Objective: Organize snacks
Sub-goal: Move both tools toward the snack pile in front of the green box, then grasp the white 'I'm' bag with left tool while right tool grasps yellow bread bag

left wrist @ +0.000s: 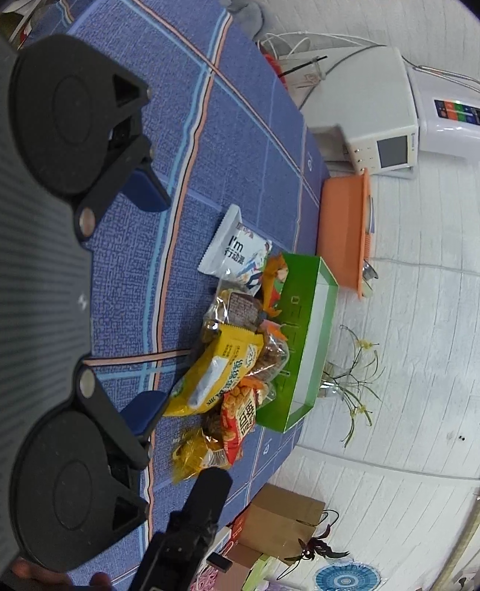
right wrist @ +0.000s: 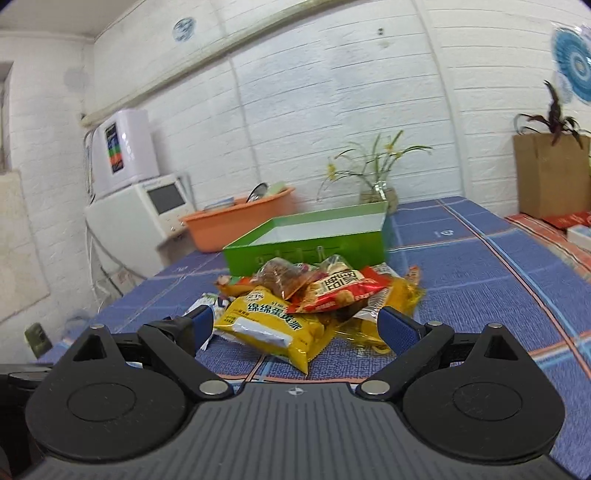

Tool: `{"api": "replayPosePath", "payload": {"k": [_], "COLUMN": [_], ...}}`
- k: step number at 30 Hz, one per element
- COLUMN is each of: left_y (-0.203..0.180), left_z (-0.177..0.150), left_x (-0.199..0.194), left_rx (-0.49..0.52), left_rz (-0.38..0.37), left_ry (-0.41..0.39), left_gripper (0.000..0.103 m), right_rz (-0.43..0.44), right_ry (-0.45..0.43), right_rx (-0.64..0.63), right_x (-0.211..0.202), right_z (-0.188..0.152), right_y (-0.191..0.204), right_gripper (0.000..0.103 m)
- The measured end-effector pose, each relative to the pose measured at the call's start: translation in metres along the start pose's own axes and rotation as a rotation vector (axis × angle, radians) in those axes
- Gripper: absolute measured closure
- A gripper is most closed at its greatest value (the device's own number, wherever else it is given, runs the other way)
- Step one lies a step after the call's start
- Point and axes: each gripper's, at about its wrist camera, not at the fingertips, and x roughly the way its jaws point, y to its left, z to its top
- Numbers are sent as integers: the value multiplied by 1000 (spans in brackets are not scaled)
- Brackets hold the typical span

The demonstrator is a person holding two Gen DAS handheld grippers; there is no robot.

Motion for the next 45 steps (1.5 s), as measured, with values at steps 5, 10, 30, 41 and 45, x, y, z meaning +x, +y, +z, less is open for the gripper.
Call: {"api": "replayPosePath", "payload": {"k": [5,10,30,41,45], "left_y": [-12,-13,-17,12,30], "left_z": [28,85,77,36,36], "left_x": [10,28,45,49,61], "left_rx": [137,182,72,136,98], "left_rz": [126,207,144,113,105], "left_ry": [41,9,-38,-149,-139], "left_gripper": [0,0,0,0,0], "right_rz": [-153,-175,-265,-249,-250], "right_ry": [-2,-10,108,157,163], "right_rx": [-98,-97,74,54,95], "right_x": [6,16,42,46,51], "right_z": [27,61,37,25,24], "right_y": [2,-14,-27,-33,-39], "right_gripper": [0,0,0,0,0]}}
